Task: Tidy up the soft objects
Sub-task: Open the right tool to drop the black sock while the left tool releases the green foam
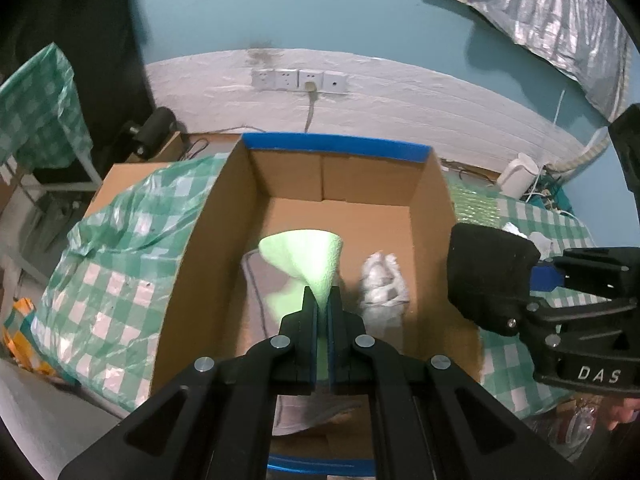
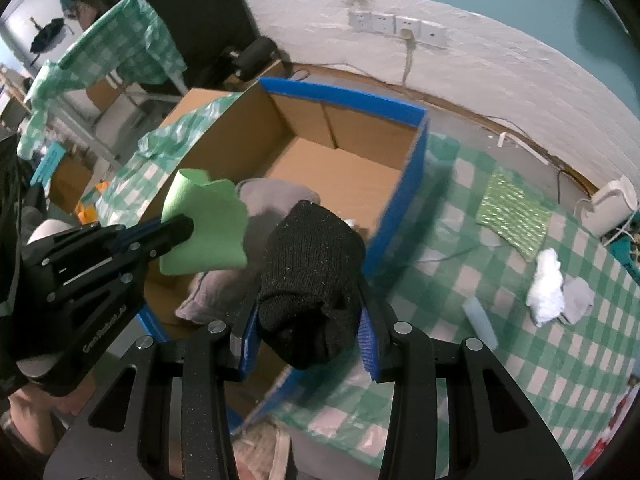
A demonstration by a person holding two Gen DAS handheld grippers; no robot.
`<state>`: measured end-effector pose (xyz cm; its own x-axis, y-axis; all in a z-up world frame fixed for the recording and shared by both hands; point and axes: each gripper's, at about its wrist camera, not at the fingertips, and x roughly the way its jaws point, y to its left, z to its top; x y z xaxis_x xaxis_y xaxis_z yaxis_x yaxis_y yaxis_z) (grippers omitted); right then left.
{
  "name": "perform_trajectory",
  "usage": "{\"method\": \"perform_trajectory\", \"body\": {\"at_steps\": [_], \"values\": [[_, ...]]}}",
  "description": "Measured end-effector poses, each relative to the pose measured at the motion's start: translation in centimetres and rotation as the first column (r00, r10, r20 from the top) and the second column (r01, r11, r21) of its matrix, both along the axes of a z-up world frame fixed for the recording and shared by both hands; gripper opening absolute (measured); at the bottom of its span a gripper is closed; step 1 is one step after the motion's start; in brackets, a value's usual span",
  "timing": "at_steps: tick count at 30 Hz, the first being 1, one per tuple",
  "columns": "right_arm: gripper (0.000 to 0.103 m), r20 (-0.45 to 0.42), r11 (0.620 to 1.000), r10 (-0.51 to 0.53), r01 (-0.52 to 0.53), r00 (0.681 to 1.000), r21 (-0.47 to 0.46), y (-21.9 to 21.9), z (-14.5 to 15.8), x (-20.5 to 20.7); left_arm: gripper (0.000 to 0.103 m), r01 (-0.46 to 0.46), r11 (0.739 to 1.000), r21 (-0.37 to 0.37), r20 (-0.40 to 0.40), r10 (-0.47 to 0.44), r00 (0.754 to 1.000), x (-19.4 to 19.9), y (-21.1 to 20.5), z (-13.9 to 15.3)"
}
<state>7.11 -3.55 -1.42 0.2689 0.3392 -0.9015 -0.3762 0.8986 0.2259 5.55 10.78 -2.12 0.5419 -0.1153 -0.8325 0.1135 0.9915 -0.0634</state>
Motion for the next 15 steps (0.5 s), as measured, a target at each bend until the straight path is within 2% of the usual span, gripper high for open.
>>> {"method": "perform_trajectory", "body": {"at_steps": [3, 5, 7, 9, 10, 11, 15], "values": [[0.04, -0.016, 1.0, 0.012, -0.012, 1.0, -0.006, 1.1, -0.7, 0.3, 0.004, -0.013, 1.0, -0.005, -0.014, 0.013, 1.0, 0.2, 0.9, -0.6], [0.044, -0.027, 1.0, 0.022, -0.022, 0.999, -0.01, 1.7, -1.1, 0.4, 0.005, -0.016, 1.0, -0.002, -0.025, 0.016, 1.0, 0.4, 1.3, -1.2], [0.046, -0.031, 0.999, 0.015, -0.016, 0.999, -0.03, 2.0, -1.5, 0.5, 0.013, -0.03, 1.0, 0.001, -0.035, 0.03, 0.999, 0.5, 1.7, -1.7], [0.048, -0.036, 0.999, 0.012, -0.013, 0.999, -0.04, 2.3, -1.8, 0.6, 0.03, -0.042, 0.999, 0.003, -0.048, 0.042, 0.998, 0.6, 2.0, -2.0], [0.051, -0.036, 0.999, 0.009, -0.011, 0.999, -0.037, 2.3, -1.8, 0.6, 0.043, -0.046, 0.999, -0.001, -0.051, 0.046, 0.998, 0.7, 2.2, -2.1], [0.054, -0.035, 1.0, 0.008, -0.01, 0.999, -0.03, 2.3, -1.8, 0.6, 0.047, -0.055, 0.998, -0.002, -0.054, 0.055, 0.997, 0.7, 2.4, -2.1], [0.06, -0.022, 1.0, 0.007, -0.008, 1.0, -0.016, 2.1, -1.5, 0.6, 0.048, -0.071, 0.997, 0.002, -0.03, 0.071, 0.997, 0.6, 2.7, -1.6]]}}
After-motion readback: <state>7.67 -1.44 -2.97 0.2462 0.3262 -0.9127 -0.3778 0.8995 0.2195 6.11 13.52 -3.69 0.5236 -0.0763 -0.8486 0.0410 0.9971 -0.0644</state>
